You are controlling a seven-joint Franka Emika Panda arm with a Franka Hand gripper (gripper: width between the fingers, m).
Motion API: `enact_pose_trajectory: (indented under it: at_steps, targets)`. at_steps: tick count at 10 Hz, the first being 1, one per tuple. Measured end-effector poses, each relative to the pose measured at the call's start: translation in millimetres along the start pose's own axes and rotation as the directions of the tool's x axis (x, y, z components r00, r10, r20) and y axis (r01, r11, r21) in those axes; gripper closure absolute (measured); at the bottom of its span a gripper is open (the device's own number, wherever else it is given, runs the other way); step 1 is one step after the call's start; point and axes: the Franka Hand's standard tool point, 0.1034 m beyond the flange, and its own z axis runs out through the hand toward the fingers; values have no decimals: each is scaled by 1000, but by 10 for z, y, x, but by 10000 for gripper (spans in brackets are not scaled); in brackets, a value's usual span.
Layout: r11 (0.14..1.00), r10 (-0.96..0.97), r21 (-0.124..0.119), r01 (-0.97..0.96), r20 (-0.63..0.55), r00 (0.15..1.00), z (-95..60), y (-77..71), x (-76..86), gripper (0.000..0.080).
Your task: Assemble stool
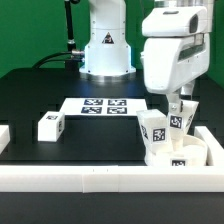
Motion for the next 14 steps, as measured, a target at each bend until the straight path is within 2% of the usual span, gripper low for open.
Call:
enact_pose_trajectory:
  at_steps: [4,7,9,12,14]
  targets:
    - [927,374,14,-374,-6,927,2,-21,19,461]
    - [745,667,41,-666,-8,745,4,-36,30,461]
    - [548,836,66,-834,-12,549,8,-53,45,461]
    - [147,989,119,-982,0,148,16,-69,49,461]
    - [-110,994,135,-985,21,-108,15,-104,93,461]
